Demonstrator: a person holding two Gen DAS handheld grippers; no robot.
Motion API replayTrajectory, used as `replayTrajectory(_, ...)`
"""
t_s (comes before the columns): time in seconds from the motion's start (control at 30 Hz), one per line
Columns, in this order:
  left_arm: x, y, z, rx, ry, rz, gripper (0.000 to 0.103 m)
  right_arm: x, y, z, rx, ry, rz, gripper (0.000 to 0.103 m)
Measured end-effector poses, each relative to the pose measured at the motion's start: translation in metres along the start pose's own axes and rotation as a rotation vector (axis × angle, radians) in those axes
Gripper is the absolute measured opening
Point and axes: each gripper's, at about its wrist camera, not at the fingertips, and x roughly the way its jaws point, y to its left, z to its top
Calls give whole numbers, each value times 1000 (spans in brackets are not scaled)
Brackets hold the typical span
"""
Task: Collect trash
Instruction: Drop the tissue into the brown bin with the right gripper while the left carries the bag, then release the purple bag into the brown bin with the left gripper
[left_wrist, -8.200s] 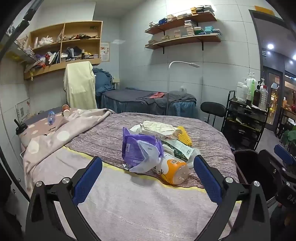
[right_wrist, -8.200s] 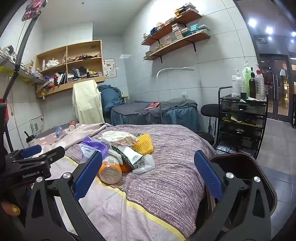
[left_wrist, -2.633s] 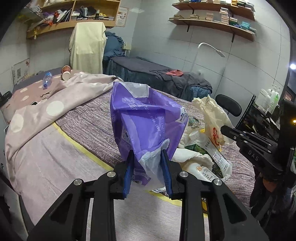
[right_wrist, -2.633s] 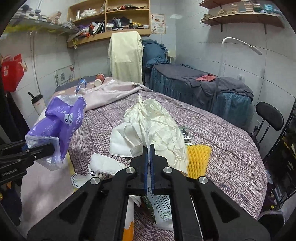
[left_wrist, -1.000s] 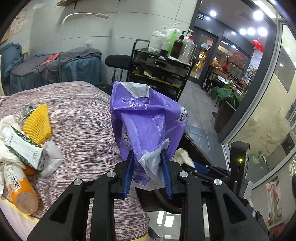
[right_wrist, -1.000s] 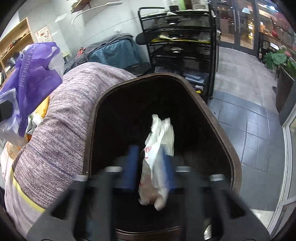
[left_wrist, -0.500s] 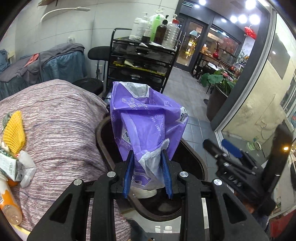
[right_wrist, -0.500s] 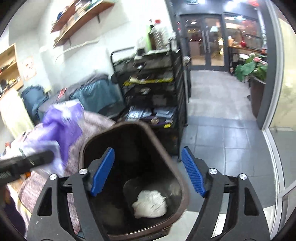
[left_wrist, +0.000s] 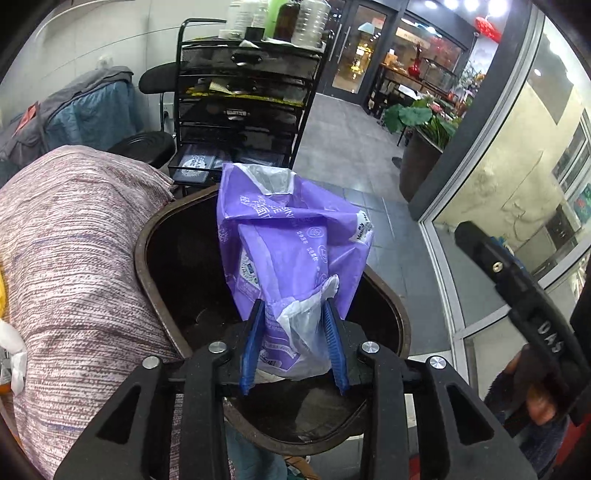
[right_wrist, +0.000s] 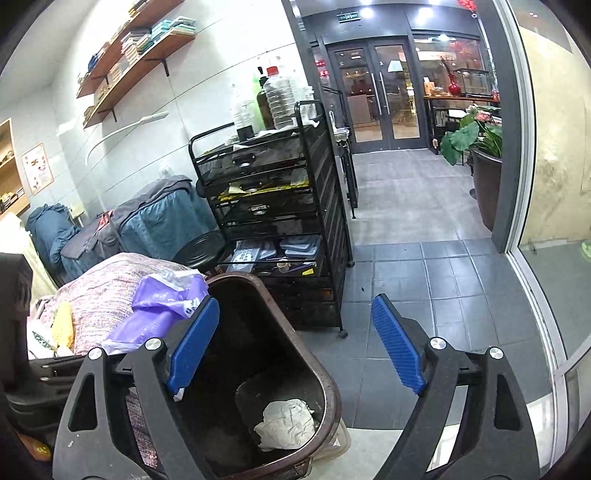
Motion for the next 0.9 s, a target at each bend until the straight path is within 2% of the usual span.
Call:
replayTrajectory(0.07, 3, -4, 1, 23, 1, 19, 48, -1, -1, 1, 3, -3, -3, 86)
replayTrajectory(0.1, 3, -6, -1, 33, -3, 31, 51, -1, -1, 2, 4, -3, -2, 86)
replayTrajectory(0.17, 4, -7, -1, 51, -7, 56, 68, -1, -1, 1, 5, -5, -4, 87)
replayTrajectory(0.27, 1, -7, -4, 64, -18, 79, 77, -3, -1, 2, 9, -9, -6, 90)
replayTrajectory(0.47, -16, -6, -6, 76, -75, 120, 87, -1, 0, 2, 25, -3, 6, 92)
replayTrajectory(0.63, -40, -6, -12, 104, -152, 190, 90, -3, 5, 3, 26, -9, 34, 92)
replayTrajectory(0.9, -86, 10, -25, 76, -261, 260, 94, -6, 31, 2, -18, -18, 119, 92)
